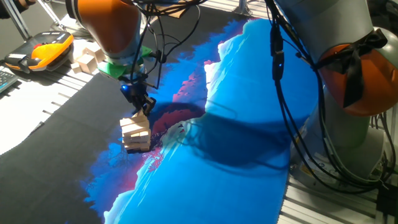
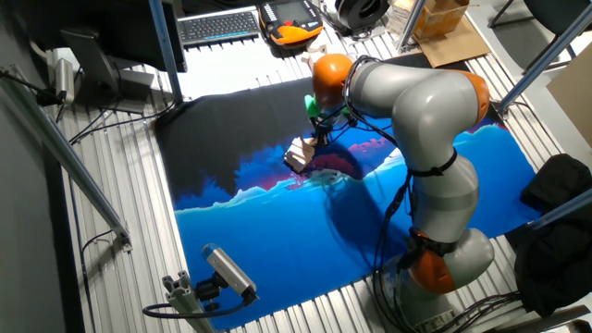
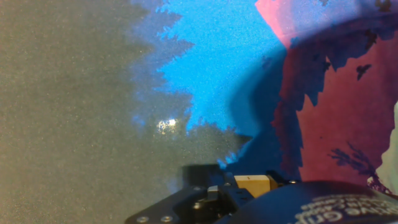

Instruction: Play Jenga

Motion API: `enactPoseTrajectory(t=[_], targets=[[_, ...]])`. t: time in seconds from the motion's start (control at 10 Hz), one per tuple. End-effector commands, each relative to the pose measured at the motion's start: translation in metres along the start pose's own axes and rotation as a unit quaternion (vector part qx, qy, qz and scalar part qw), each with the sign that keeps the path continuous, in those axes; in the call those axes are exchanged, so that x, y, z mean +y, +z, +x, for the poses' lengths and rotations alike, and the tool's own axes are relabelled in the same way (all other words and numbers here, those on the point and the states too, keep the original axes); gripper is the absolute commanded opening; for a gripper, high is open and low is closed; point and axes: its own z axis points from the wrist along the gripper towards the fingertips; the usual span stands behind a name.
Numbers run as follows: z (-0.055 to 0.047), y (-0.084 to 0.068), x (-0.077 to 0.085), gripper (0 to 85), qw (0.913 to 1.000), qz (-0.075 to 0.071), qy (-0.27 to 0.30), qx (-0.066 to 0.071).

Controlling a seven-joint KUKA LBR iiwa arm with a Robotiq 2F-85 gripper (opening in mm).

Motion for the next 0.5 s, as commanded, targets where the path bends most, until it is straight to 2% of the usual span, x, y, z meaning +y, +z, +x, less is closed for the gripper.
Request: enactPoseTrajectory(t=[0.0, 0.2, 0.4], targets=[[-0.0002, 0.0000, 0.0001, 17.0, 1.0000, 0.000, 0.000, 0.000], [-0.0023, -0.0009, 0.0017, 17.0, 1.0000, 0.004, 0.001, -0.004], [-0.0086, -0.0019, 0.0052, 17.0, 1.0000, 0.006, -0.001, -0.005]])
